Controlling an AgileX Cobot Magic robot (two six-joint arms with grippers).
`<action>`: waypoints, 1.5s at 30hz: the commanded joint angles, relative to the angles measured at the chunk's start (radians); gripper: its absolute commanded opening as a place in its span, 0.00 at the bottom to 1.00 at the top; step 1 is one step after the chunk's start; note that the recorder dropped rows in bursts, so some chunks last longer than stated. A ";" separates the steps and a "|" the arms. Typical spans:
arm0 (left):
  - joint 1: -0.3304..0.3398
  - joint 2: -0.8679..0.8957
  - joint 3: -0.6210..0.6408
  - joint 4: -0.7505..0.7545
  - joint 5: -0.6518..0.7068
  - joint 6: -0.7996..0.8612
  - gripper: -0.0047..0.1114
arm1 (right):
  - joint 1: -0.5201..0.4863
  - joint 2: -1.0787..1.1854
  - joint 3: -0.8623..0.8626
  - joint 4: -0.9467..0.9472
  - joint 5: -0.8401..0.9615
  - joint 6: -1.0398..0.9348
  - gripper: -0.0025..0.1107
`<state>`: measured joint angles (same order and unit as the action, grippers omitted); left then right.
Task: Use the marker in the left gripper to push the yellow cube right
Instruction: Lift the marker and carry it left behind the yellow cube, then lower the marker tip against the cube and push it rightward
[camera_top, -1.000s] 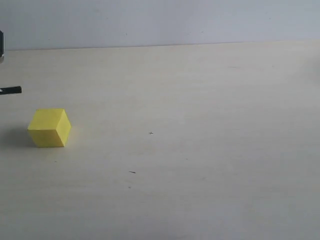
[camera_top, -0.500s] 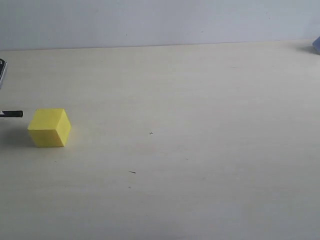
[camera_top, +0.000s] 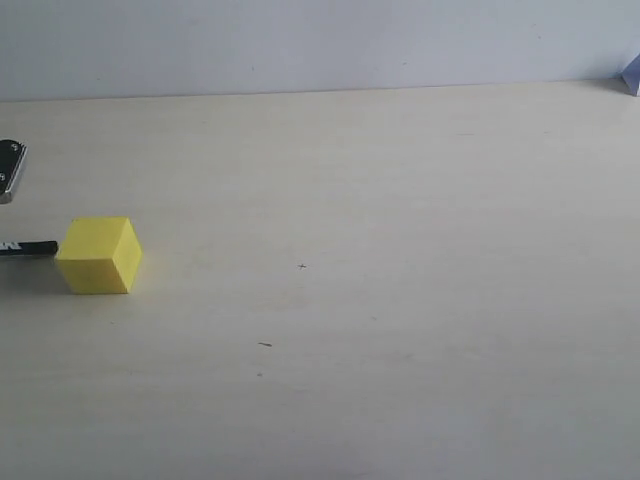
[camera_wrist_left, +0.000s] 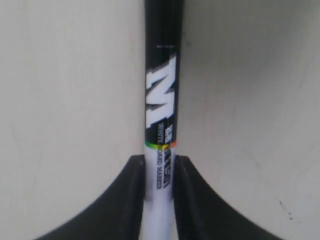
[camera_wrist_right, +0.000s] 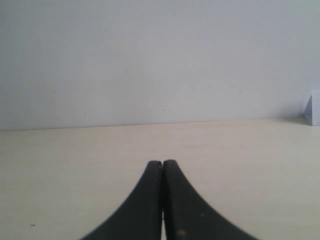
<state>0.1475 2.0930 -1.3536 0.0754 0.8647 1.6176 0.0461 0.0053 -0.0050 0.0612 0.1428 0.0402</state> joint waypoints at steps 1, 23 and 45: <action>0.005 -0.047 0.003 -0.102 0.035 0.069 0.04 | 0.001 -0.005 0.005 0.000 -0.010 -0.002 0.02; 0.021 -0.103 0.003 -0.003 0.129 -0.016 0.04 | 0.001 -0.005 0.005 0.000 -0.010 -0.002 0.02; -0.164 -0.096 0.003 -0.028 0.117 0.046 0.04 | 0.001 -0.005 0.005 0.000 -0.010 -0.002 0.02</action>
<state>0.0406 1.9993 -1.3536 0.0743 0.9656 1.6632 0.0461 0.0053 -0.0050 0.0612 0.1428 0.0402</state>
